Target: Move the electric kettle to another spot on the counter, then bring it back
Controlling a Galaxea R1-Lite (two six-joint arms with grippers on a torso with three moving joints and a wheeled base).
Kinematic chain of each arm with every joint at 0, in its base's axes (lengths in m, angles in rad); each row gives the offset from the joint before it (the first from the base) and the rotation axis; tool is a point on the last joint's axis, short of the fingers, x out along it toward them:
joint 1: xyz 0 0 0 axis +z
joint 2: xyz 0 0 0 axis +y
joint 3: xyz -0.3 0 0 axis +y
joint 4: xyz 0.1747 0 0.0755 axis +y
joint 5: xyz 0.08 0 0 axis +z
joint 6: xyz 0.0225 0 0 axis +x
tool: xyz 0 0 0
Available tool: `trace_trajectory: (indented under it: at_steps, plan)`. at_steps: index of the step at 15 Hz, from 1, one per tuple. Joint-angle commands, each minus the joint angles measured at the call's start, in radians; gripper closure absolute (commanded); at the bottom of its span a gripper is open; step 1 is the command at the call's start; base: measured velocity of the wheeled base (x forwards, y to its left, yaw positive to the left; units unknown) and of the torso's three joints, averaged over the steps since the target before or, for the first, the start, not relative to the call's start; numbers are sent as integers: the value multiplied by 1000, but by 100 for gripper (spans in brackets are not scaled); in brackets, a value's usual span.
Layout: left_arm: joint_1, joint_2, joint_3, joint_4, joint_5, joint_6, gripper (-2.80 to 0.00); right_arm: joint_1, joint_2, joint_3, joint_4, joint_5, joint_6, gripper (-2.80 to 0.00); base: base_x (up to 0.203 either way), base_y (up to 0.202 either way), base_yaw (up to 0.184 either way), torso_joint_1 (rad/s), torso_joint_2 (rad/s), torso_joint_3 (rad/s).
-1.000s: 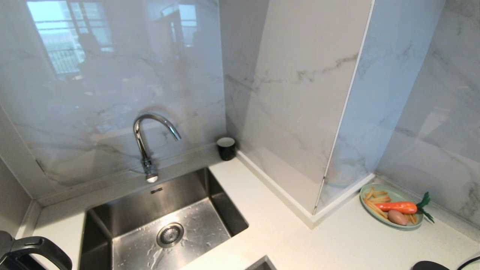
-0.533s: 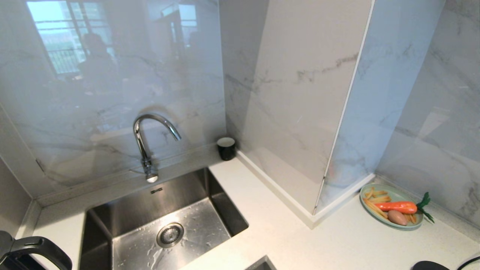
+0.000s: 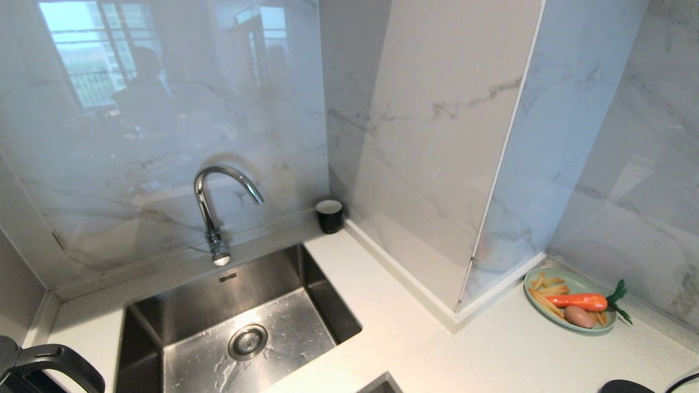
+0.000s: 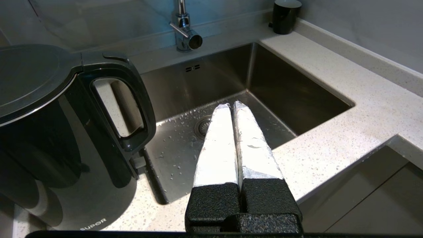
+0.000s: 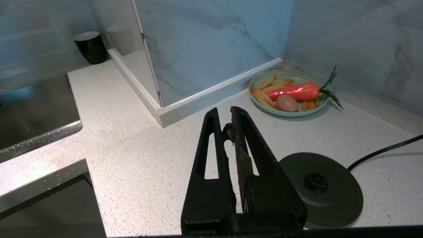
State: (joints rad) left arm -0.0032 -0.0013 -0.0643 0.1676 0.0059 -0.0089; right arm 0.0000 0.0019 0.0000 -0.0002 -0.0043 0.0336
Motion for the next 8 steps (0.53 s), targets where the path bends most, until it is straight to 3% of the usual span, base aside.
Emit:
trace_trajectory:
  at_steps: [1,8]
  plan:
    - [0,0,0,1,0,0,0,0,0,0,0,0,0,0,0,0,0,0,0,0]
    - [0,0,0,1,0,0,0,0,0,0,0,0,0,0,0,0,0,0,0,0]
